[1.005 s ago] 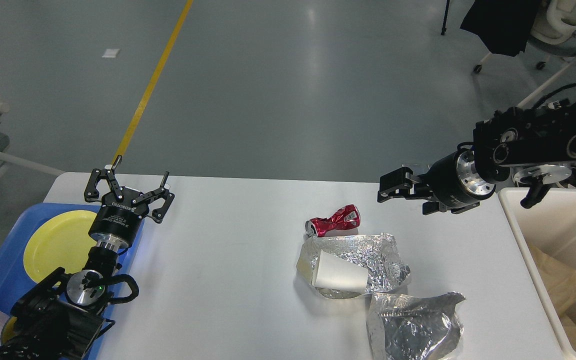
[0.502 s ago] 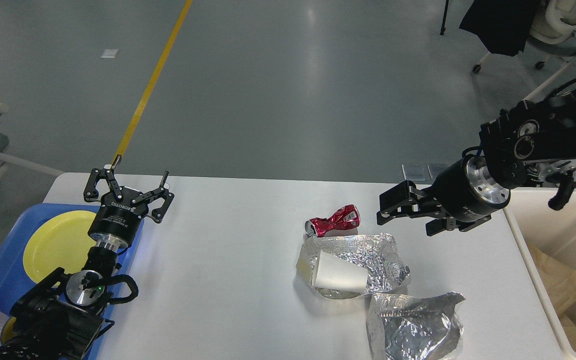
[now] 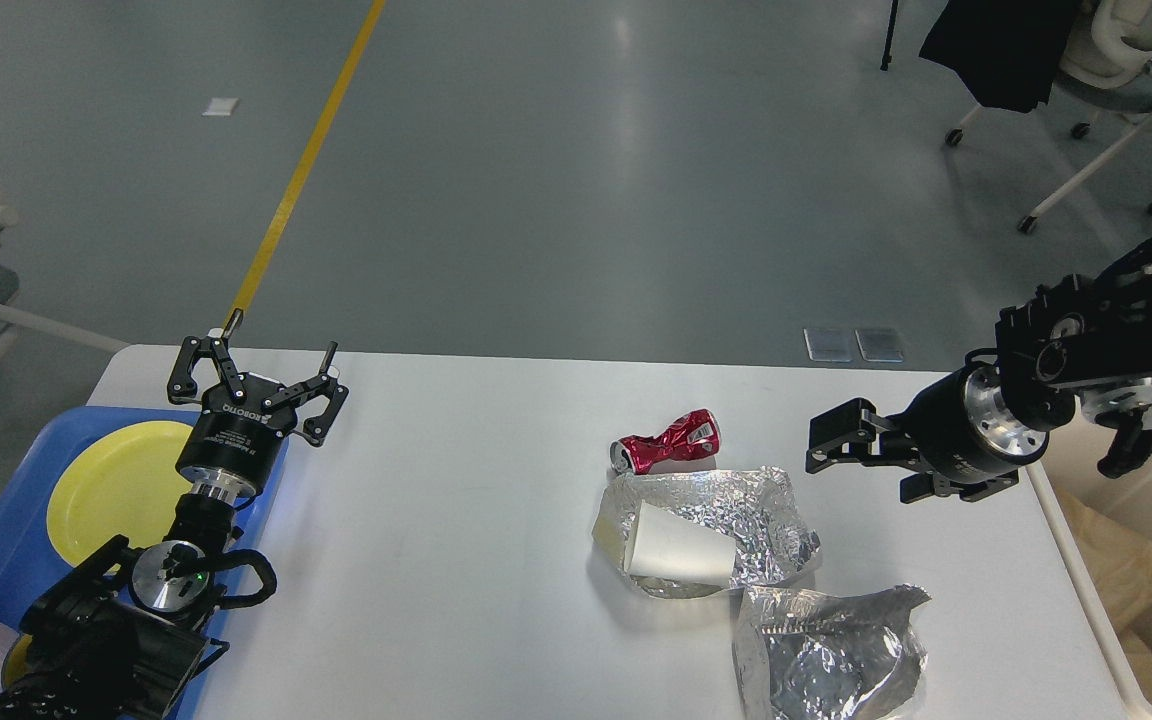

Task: Tidy desktop
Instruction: 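Grasp the clear plastic bag holding the white cup with the right gripper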

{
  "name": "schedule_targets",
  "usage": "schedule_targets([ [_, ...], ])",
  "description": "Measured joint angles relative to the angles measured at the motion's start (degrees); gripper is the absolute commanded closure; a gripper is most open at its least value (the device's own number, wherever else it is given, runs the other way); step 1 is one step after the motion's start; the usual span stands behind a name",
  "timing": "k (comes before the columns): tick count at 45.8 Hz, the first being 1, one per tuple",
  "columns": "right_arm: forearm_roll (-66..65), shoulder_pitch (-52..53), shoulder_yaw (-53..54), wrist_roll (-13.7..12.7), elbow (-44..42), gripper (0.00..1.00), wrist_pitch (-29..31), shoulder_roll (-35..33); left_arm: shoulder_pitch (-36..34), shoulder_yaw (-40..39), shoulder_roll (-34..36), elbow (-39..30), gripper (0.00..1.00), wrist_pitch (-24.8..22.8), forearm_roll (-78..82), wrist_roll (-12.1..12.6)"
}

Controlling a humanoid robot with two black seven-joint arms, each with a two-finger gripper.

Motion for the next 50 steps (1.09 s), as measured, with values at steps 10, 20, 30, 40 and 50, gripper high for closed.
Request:
schedule_targets([
  [10, 4.82, -11.75, 2.71, 0.37, -6.77, 0.0, -7.67, 1.07, 0.0, -0.07, -0.03, 0.0, 0.0, 0.0, -0.04, 0.0],
  [20, 6.14, -23.11, 6.69, 0.84, -16.14, 0.0, -12.29, 6.62, 0.0, -0.07, 0.03, 0.0, 0.0, 0.0, -0.04, 0.0],
  [30, 11.63, -31.63, 7.42, 1.18, -25.85, 0.0, -17.75, 15.95, 0.0, 0.0, 0.02, 0.0, 0.0, 0.09, 0.0, 0.0],
  [40, 11.31, -37.05, 6.02, 1.19, -35.38, 0.0, -18.04, 17.89, 0.0, -0.02, 0.02, 0.0, 0.0, 0.09, -0.01, 0.0],
  [50, 9.34, -39.16, 4.87, 1.25, -36.99, 0.0, -18.3, 17.89, 0.0, -0.05, 0.02, 0.0, 0.0, 0.09, -0.01, 0.0],
])
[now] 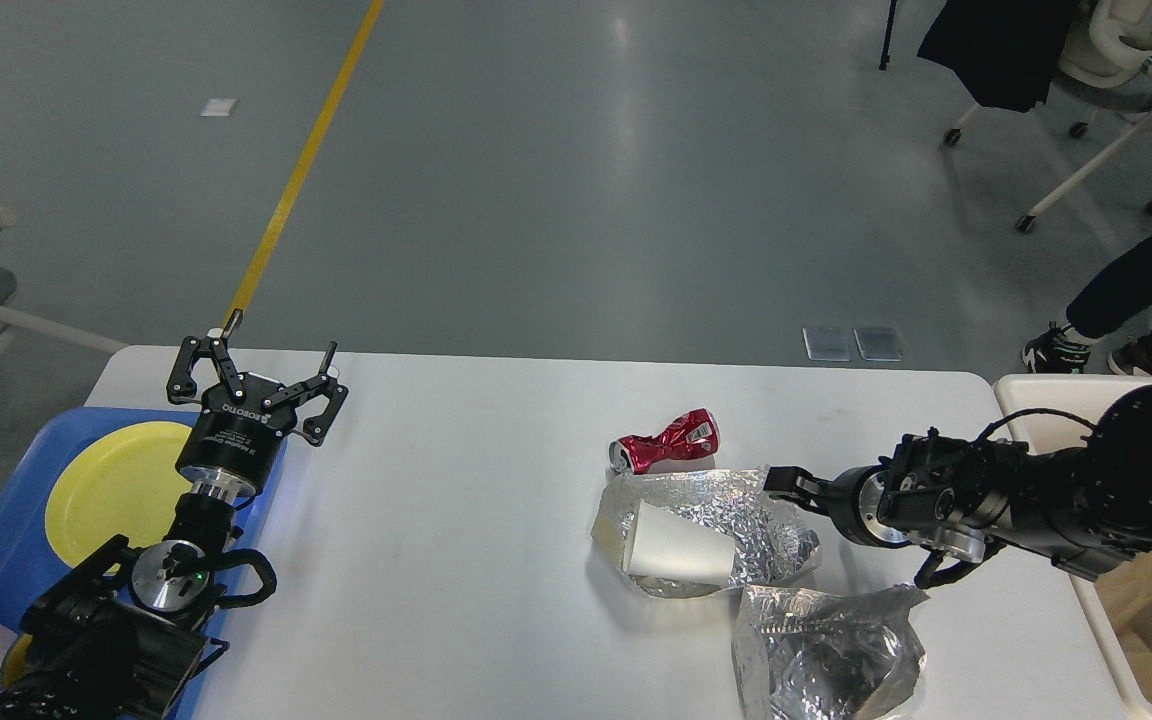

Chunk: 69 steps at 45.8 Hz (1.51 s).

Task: Tidy desktop
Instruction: 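Grasp the clear plastic bag holding the white cup with the right gripper, then lift the bagged cup and carry it toward the white bin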

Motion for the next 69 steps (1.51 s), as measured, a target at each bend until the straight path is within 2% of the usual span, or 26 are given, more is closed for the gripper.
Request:
schedule_targets([
  [4, -0.14, -0.32, 0.05, 0.1, 0.0, 0.04, -0.1, -0.02, 0.0, 0.0, 0.0, 0.0, 0.0, 0.0, 0.0, 0.0],
  [9, -0.15, -0.9, 0.2, 1.52, 0.11, 0.27, -0.27, 0.18, 0.0, 0.0, 0.0, 0.0, 0.0, 0.0, 0.0, 0.0],
  [13, -0.15, -1.3, 0.21, 3.03, 0.18, 0.54, -0.33, 0.36, 0.0, 0.0, 0.0, 0.01, 0.0, -0.02, -0.02, 0.0],
  [16, -0.16, -1.59, 0.21, 3.57, 0.25, 0.57, -0.33, 0.53, 0.0, 0.0, 0.0, 0.01, 0.0, -0.03, -0.03, 0.0],
  [18, -0.23, -1.65, 0.17, 3.72, 0.27, 0.66, -0.33, 0.67, 0.0, 0.0, 0.0, 0.01, 0.0, -0.05, -0.02, 0.0],
  [24, -1.27, -1.73, 0.1, 3.78, 0.27, 0.59, -0.3, 0.74, 0.0, -0.01, 0.0, 0.01, 0.0, -0.06, -0.02, 0.0],
  [27, -1.57, -1.87, 0.25, 3.56, -0.03, 0.59, -0.53, 0.78, 0.0, -0.02, 0.0, 0.01, 0.0, -0.06, -0.02, 0.0],
  [33, -1.99, -1.87, 0.36, 3.48, 0.0, 0.71, -0.57, 0.7, 0.0, -0.02, 0.0, 0.01, 0.0, -0.06, -0.02, 0.0],
  [34, -2.14, -1.89, 0.28, 3.47, 0.0, 0.78, -0.57, 0.53, 0.0, -0.02, 0.0, 0.01, 0.0, -0.06, -0.02, 0.0],
  [36, -2.31, -1.91, 0.18, 3.45, 0.09, 1.0, -0.54, 0.14, 0.0, -0.02, 0.0, 0.01, 0.0, -0.06, -0.02, 0.0],
  [69, -2.58, -0.9, 0.16, 3.63, 1.42, 1.0, -0.87, -2.8, 0.0, -0.01, 0.0, 0.01, 0.0, -0.05, -0.06, 0.0],
])
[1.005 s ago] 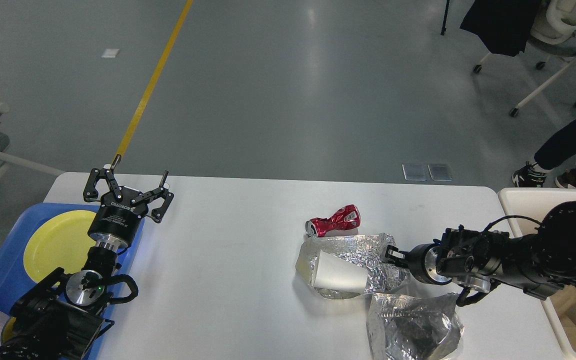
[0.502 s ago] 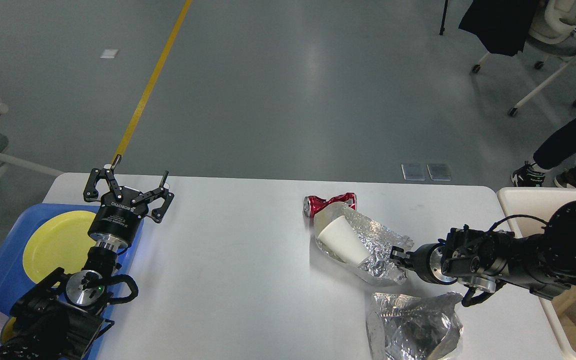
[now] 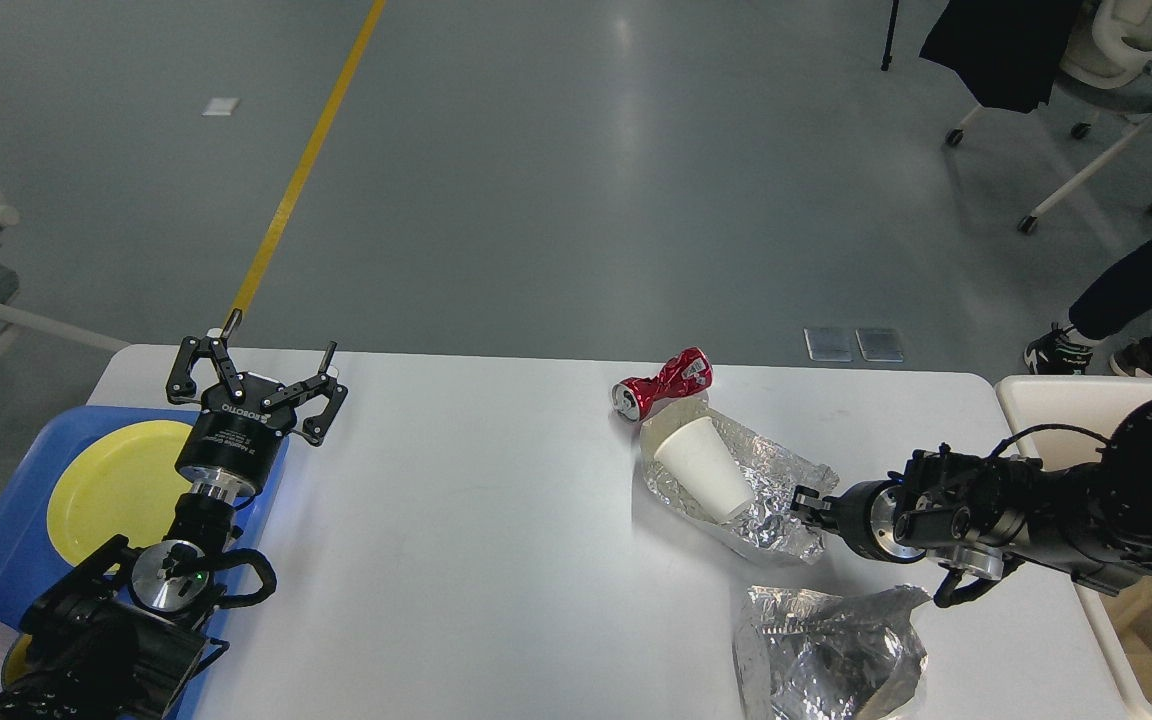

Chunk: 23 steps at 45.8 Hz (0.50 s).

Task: Tidy desktop
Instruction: 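Lift the bagged cup and carry it toward the white bin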

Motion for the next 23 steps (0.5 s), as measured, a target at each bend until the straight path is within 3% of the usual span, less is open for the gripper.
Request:
schedule_targets([
  [18, -2.0, 1.37, -0.07, 0.26, 1.57, 1.0, 0.09, -4.19, 0.0, 0.04, 0.0, 0.0, 0.0, 0.0, 0.05, 0.0],
  [23, -4.16, 4.07, -0.03, 1.91, 4.81, 1.0, 0.24, -7.82, 0.0, 0.03, 0.0, 0.0, 0.0, 0.0, 0.05, 0.0],
])
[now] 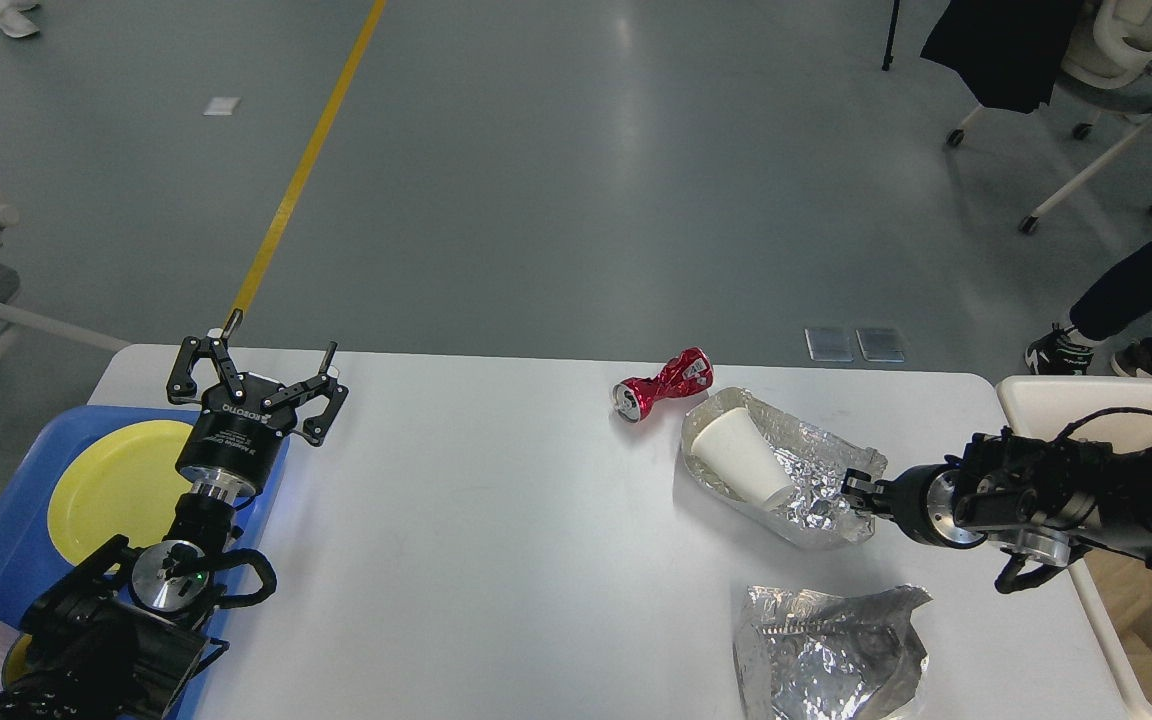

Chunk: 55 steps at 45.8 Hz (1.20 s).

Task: Tidy desktop
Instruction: 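Lift the bagged cup and carry it toward the white bin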

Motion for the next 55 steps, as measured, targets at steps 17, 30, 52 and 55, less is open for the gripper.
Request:
schedule_targets([
  [17, -15.13, 16.18, -0.16, 5.79, 12.45, 1.0, 1.8, -16.54, 0.0, -0.04, 0.0, 0.0, 0.0, 0.04, 0.0, 0.0],
  [30, -22.99, 25.61, -0.5, 8.99, 16.1, 1.0, 5.37, -22.33, 0.0, -0.04, 0.0, 0.0, 0.0, 0.04, 0.0, 0.0],
  [52, -23.98, 59.23, 0.95, 7.43, 22.98, 1.0, 41.79, -18.39, 0.0, 0.01, 0.0, 0.0, 0.0, 0.08, -0.06, 0.0],
  [55, -24.03, 60.82, 1.27, 7.16, 25.62, 1.0, 42.18, -18.24, 0.0, 0.0, 0.0, 0.0, 0.0, 0.08, -0.06, 0.0],
])
